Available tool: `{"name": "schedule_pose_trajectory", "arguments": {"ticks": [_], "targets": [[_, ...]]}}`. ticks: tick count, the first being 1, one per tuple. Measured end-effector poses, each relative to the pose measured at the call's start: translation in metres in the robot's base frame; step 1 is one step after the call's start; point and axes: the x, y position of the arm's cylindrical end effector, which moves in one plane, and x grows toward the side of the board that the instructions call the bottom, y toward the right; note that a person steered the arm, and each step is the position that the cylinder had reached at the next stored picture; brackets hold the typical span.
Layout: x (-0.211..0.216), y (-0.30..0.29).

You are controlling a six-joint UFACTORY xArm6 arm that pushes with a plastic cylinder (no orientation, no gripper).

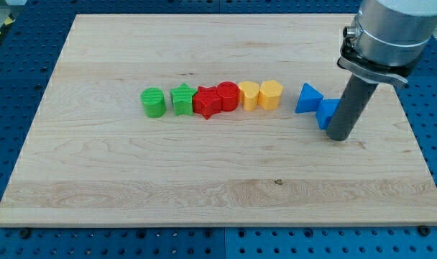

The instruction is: Push the blue cube to the blue triangle

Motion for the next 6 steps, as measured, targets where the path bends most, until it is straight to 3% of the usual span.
{"name": "schedule_pose_trajectory", "arguments": {"ticks": [6], "targets": [[-0.042, 0.0]]}}
